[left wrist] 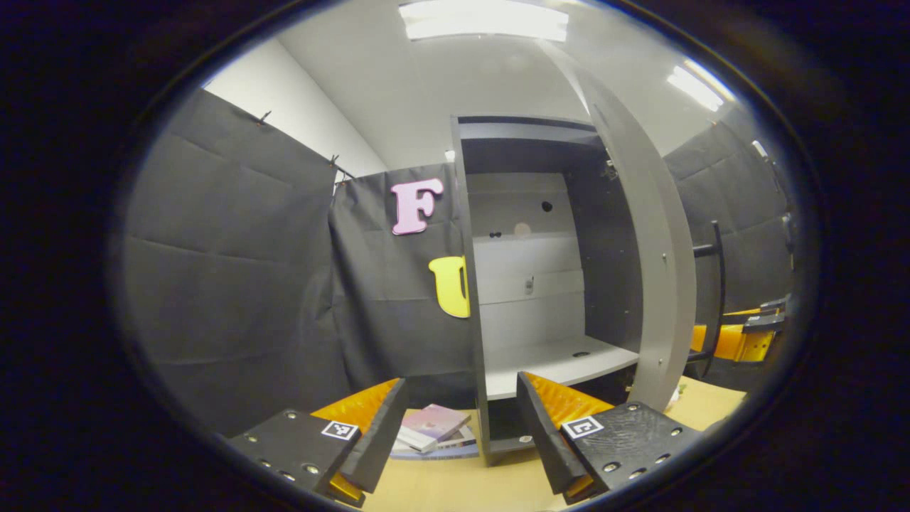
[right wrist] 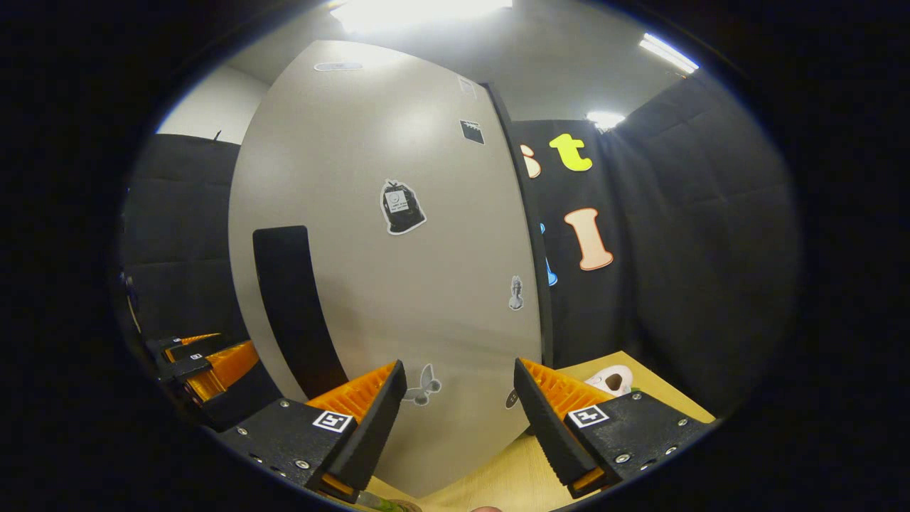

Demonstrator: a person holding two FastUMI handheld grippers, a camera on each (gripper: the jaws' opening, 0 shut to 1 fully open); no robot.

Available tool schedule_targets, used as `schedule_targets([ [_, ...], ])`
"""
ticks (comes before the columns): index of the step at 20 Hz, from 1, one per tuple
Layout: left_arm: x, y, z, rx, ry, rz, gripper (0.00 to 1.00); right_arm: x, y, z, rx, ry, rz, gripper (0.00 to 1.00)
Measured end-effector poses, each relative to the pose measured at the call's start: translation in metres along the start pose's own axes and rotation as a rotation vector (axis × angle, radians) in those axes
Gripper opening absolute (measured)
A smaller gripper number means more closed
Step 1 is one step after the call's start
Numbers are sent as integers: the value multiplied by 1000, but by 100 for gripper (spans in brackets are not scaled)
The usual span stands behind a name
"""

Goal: Open the cabinet door with the right hand, grasp the bottle in the cabinet with the left hand and place it on the coaster, then close the cabinet door with the right hand.

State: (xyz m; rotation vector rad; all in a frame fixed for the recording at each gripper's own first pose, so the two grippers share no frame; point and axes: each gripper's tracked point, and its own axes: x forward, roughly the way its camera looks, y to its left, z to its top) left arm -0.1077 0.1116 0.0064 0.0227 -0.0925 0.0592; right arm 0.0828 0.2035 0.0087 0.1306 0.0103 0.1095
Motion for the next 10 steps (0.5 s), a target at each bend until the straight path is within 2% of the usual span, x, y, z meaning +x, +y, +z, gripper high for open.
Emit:
schedule_targets([
  [2, -1, 0, 4, 2, -17, -11, 88, -3, 7, -3, -14, 4, 14, 94],
  [6, -5, -6, 12, -55, -50, -58, 87, -8, 10, -5, -39, -2, 17, 94],
  [10, -10, -10, 17, -92, -49, -94, 88, -10, 3, -2, -52, -20, -6, 94],
])
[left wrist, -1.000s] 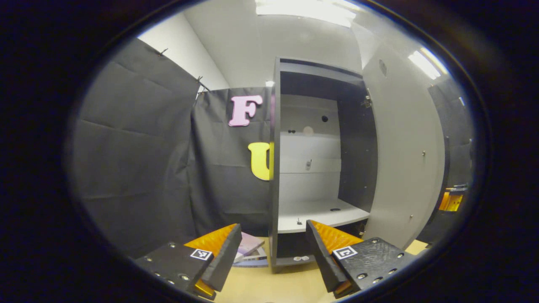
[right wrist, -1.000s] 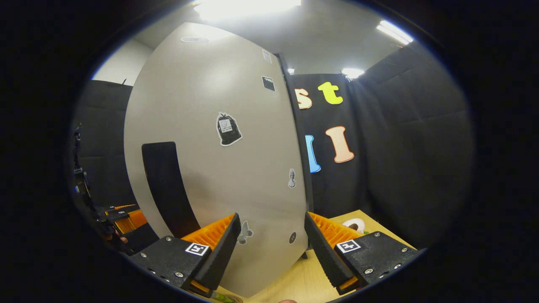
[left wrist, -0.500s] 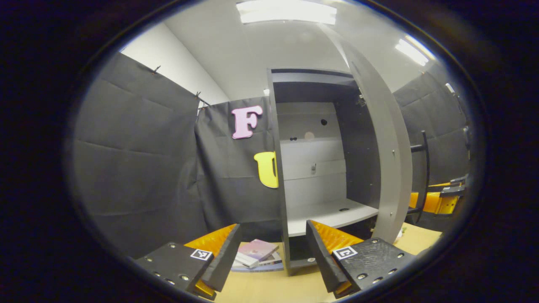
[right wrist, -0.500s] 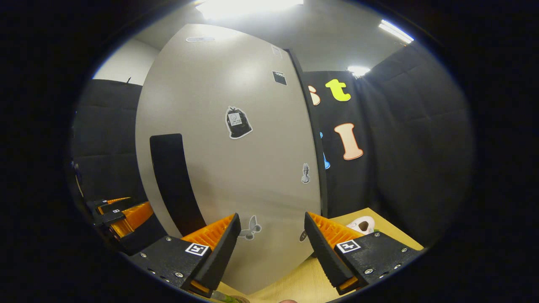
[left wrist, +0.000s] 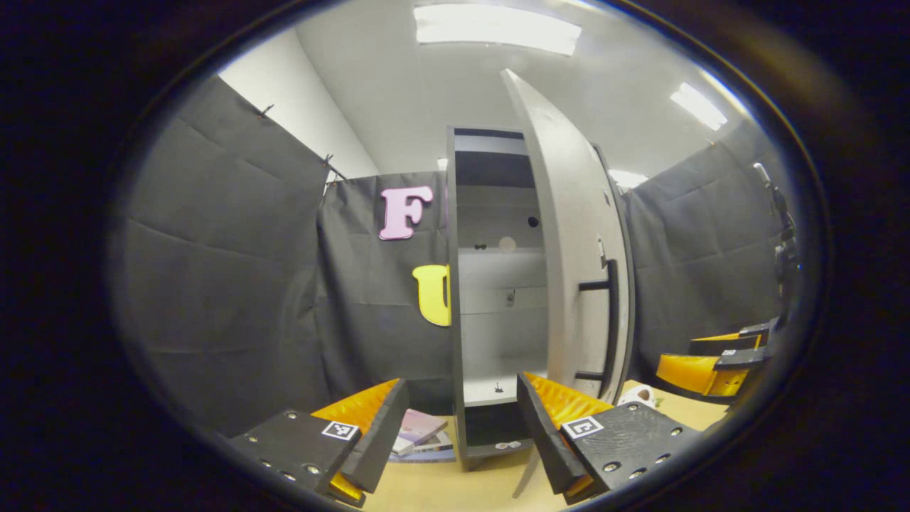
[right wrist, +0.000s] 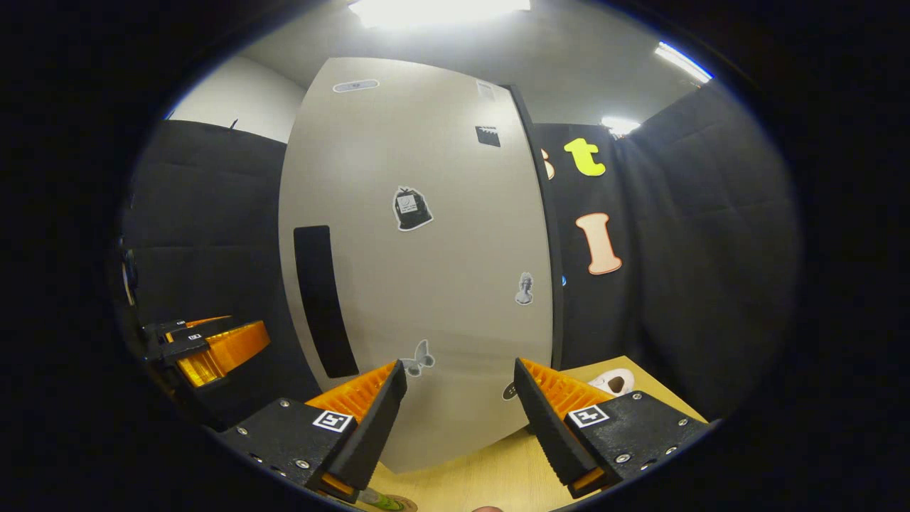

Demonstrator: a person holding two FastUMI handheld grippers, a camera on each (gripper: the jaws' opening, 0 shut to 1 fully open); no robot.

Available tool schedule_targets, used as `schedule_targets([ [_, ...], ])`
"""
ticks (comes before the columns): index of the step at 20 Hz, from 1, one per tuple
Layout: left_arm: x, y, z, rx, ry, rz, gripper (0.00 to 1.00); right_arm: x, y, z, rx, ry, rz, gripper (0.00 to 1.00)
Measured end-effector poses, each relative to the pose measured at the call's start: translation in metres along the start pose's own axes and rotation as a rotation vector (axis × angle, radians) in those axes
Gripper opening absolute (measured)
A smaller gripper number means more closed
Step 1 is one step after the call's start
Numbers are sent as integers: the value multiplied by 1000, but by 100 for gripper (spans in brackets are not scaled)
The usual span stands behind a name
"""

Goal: Open the cabinet door with the right hand, grasp the bottle in the cabinet with the left hand and place it on the coaster, then close the cabinet door with the right hand.

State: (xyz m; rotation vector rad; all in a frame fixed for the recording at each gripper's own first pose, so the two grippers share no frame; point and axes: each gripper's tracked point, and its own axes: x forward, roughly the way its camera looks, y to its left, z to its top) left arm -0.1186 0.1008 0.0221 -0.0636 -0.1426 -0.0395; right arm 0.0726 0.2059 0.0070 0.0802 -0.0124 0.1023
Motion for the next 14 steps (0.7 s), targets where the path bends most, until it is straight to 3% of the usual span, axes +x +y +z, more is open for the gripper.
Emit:
schedule_targets([
  [9, 12, -34, 9, -4, -8, -44, 88, -4, -21, 11, -88, -81, -86, 95],
  [10, 14, -38, 10, -1, -6, -44, 94, -4, -23, 11, -99, -87, -91, 95],
  [11, 15, -40, 8, 8, 1, -41, 88, -6, -23, 12, -100, -92, -86, 95],
  [14, 8, -50, 9, 11, 12, -30, 87, -6, -14, 17, -60, -118, -58, 95],
])
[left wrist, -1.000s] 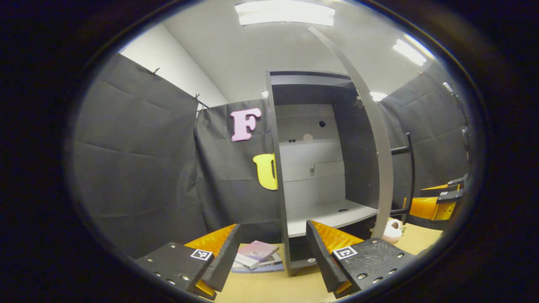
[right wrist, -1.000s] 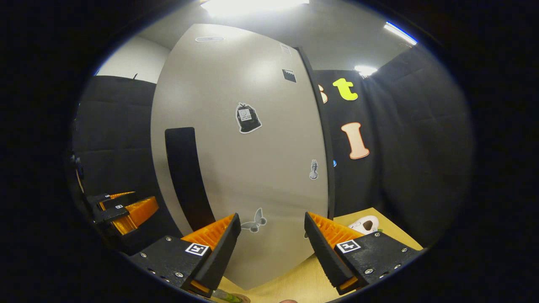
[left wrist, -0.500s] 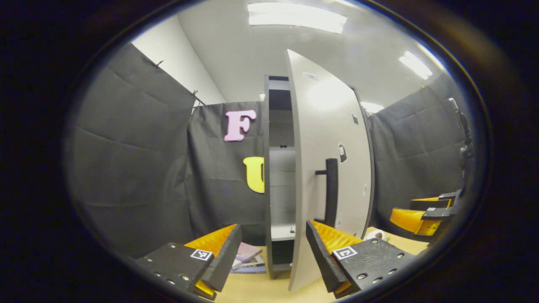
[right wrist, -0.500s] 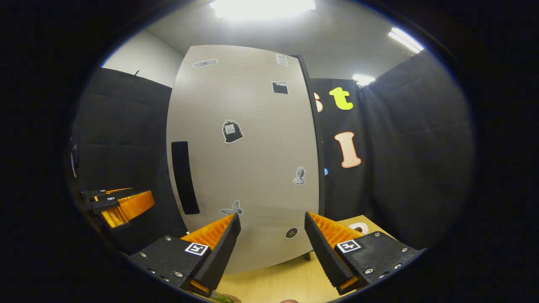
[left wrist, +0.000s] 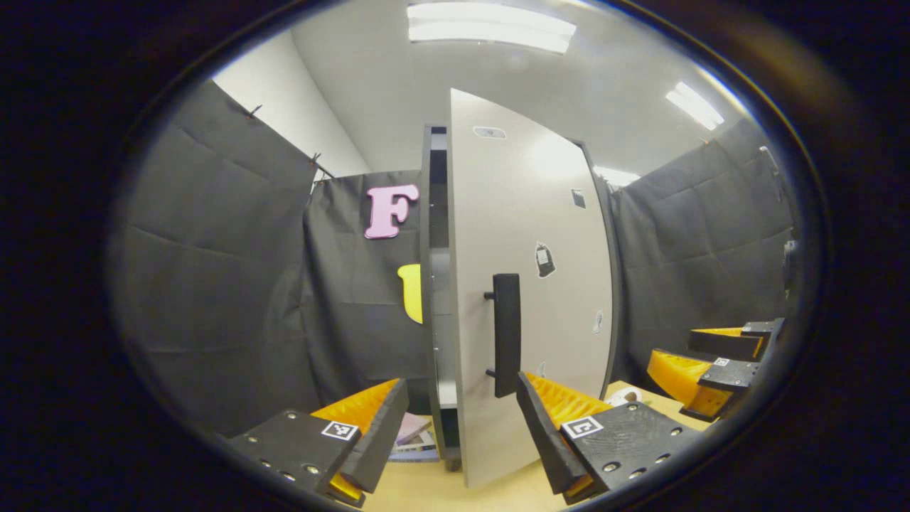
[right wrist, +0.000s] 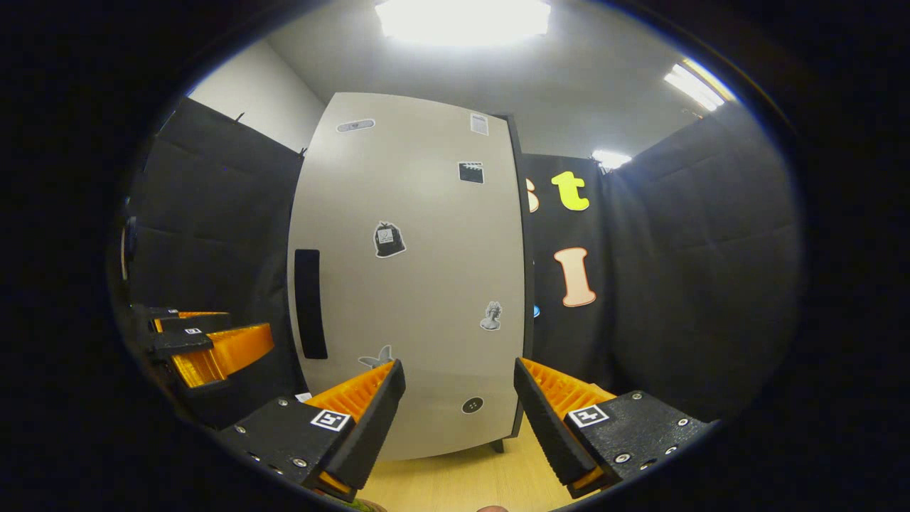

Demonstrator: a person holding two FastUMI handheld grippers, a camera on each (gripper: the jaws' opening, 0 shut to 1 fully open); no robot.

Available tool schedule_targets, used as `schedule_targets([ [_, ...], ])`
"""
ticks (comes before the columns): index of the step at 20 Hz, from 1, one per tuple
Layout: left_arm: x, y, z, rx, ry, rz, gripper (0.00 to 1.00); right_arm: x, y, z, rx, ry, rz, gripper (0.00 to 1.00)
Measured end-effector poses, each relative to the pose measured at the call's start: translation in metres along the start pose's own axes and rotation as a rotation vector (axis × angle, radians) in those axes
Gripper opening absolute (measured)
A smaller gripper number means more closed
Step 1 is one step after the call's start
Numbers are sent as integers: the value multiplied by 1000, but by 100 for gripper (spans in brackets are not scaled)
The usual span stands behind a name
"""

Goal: Open the cabinet door with the right hand, grasp the bottle in the cabinet with the left hand and place it on the coaster, then close the cabinet door with the right hand.

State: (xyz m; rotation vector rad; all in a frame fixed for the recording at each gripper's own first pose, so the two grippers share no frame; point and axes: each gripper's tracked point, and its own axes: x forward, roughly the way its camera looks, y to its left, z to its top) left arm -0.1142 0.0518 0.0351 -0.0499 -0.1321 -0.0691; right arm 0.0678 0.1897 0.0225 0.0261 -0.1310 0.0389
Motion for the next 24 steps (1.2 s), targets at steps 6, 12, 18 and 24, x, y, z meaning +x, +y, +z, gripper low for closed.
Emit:
schedule_targets([
  [6, -3, -22, 2, 27, -7, 1, 88, 5, 8, 4, 36, 3, 28, 95],
  [12, 6, -31, -7, -32, 17, 13, 87, 8, 9, 8, 29, -5, 46, 95],
  [18, 8, -30, -7, -38, 6, 19, 87, 4, 9, 7, 15, 0, 55, 95],
  [24, 10, -34, -20, -53, 27, 11, 88, 1, 6, 7, 10, 4, 50, 95],
])
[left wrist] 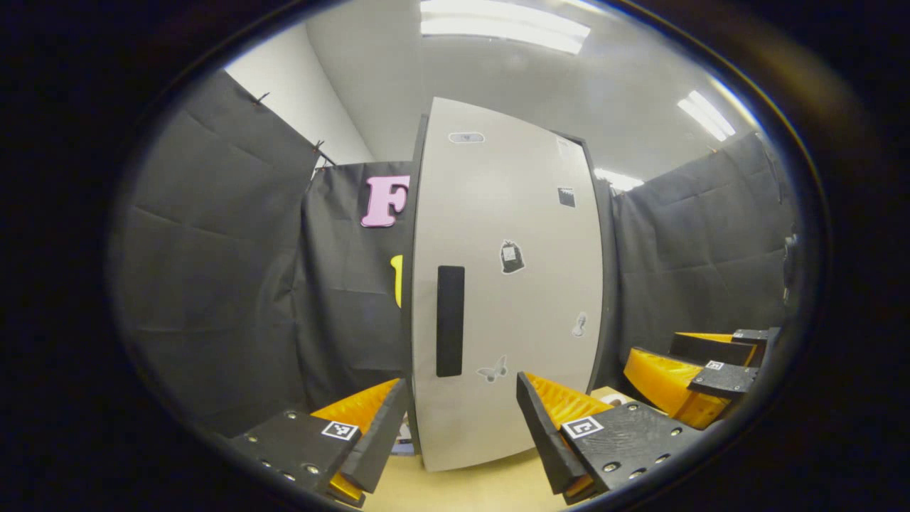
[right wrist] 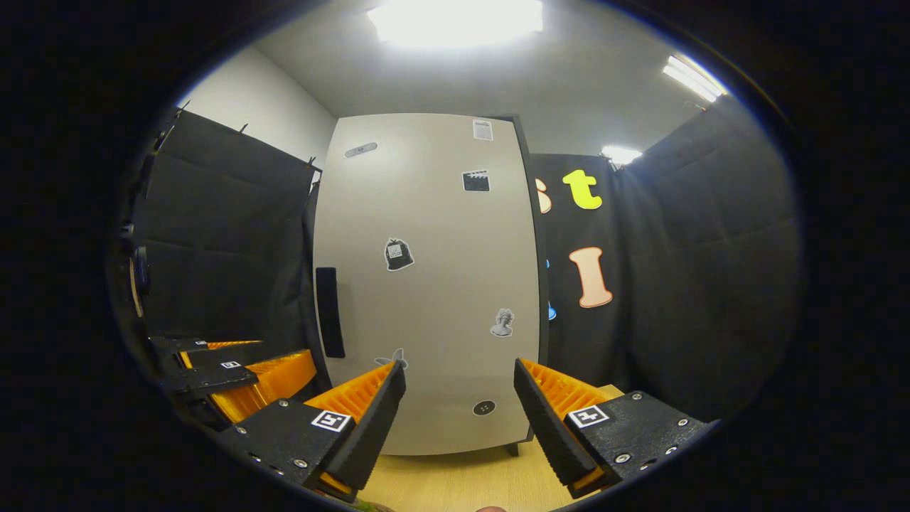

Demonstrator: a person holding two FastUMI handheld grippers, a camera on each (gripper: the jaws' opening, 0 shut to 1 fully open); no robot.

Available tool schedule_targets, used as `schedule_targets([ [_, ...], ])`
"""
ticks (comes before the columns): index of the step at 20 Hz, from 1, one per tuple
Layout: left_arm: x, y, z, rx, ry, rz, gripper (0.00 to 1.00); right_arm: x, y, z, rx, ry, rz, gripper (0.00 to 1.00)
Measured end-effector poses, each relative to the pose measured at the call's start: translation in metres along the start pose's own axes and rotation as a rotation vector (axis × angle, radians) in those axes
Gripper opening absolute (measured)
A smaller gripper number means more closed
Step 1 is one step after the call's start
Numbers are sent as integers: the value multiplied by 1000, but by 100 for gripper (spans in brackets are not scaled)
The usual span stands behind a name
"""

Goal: Open the cabinet door with the right hand, grasp the bottle in the cabinet with the left hand and place it on the coaster, then close the cabinet door with the right hand.

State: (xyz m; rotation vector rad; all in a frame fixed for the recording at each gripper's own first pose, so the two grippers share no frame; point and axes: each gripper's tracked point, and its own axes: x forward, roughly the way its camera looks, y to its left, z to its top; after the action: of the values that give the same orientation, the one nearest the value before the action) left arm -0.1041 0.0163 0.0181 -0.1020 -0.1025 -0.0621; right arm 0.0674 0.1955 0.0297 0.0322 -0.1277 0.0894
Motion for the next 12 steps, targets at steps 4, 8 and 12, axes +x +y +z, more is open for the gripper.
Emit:
schedule_targets([
  [4, -2, 2, -1, 7, 2, -7, 88, -1, 1, -9, 12, 41, -8, 95],
  [8, -1, 3, -3, 4, 13, -9, 87, -2, 2, -3, 8, 35, -8, 95],
  [12, -3, 7, 2, 15, -5, 2, 87, 3, 1, 1, -18, 11, -3, 95],
])
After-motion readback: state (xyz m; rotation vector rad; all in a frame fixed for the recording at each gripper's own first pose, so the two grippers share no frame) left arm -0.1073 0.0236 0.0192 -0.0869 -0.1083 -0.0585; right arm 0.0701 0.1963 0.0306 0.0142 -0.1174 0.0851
